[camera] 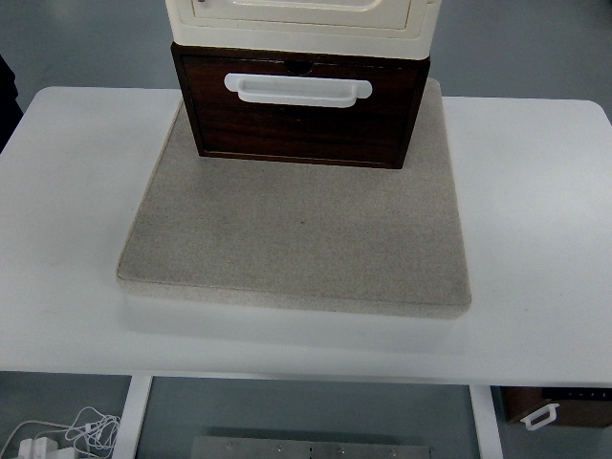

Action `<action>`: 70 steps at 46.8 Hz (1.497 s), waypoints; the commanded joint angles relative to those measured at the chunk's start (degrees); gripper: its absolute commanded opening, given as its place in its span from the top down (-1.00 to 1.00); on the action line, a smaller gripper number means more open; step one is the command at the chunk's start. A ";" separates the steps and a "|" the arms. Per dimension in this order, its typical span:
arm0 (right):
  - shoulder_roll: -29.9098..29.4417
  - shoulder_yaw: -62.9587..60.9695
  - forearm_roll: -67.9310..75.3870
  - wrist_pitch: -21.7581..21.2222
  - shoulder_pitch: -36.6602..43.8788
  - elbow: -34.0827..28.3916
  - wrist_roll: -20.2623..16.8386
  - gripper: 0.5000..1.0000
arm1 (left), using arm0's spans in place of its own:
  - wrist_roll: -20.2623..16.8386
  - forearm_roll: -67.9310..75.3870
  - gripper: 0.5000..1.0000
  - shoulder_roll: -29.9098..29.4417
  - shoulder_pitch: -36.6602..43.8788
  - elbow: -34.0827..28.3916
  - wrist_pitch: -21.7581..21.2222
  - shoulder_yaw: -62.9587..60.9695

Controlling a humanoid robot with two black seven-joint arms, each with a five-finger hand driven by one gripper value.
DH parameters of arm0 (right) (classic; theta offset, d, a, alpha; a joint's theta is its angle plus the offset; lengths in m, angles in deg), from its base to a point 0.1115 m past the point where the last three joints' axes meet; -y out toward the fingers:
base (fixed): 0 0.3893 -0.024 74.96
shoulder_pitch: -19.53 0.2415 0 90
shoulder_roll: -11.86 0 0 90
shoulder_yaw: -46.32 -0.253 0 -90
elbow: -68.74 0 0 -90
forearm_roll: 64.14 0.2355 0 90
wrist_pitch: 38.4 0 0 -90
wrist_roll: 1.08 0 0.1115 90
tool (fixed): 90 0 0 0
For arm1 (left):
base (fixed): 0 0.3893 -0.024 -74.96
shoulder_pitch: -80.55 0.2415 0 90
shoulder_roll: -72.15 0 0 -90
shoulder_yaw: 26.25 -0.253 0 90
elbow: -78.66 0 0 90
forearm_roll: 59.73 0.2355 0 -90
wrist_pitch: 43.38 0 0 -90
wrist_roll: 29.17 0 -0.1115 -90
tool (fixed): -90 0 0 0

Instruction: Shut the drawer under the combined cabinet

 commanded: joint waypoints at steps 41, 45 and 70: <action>0.00 -0.17 0.00 0.07 0.00 0.00 0.01 -0.81 | -1.56 -12.30 -0.96 3.85 3.35 -23.65 -22.97 -5.80; 0.00 -0.09 0.00 -0.02 0.00 0.00 0.01 -0.81 | -1.56 -12.48 -0.96 4.12 5.37 -23.65 -22.89 -5.89; 0.00 -0.17 0.08 0.07 -0.36 0.00 0.10 -0.81 | -3.05 -17.75 -0.98 8.77 15.48 -23.56 -16.21 -5.89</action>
